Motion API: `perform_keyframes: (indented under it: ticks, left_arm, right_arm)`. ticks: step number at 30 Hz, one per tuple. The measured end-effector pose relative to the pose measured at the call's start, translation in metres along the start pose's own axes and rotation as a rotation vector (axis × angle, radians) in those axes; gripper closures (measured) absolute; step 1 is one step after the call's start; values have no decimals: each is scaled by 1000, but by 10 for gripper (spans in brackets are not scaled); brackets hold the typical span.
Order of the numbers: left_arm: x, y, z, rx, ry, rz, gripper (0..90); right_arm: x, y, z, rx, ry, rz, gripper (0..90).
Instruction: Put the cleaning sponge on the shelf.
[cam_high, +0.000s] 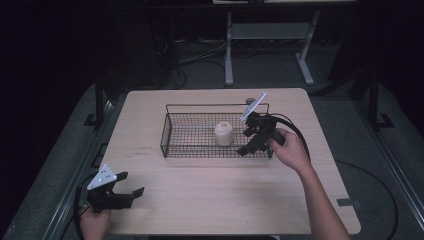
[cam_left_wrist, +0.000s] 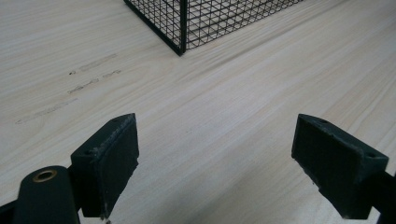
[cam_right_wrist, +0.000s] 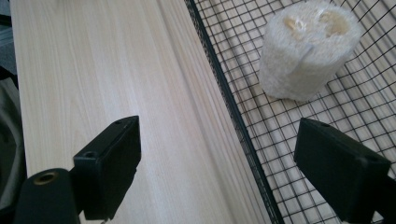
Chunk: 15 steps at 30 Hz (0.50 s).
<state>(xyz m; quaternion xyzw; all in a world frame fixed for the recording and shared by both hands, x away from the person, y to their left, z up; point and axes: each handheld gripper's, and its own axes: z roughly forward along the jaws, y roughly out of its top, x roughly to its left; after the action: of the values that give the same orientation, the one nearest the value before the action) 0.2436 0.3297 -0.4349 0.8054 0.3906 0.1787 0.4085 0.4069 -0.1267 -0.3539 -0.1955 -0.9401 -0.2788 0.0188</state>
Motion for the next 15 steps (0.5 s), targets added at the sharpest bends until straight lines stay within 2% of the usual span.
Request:
perform_keyframes:
  ticks: [3,7,10,15]
  left_arm:
    - [0,0,0,-1,2,-3,137]
    - [0,0,0,-2,2,-4,137]
    - [0,0,0,-1,1,-3,137]
    - [0,0,0,-1,0,-1,137]
  right_arm:
    - [2,-5,2,30,12,1,147]
    - [5,-9,3,16,18,-2,147]
    - [9,-15,7,43,22,0,147]
    - [13,-21,10,28,27,-6,147]
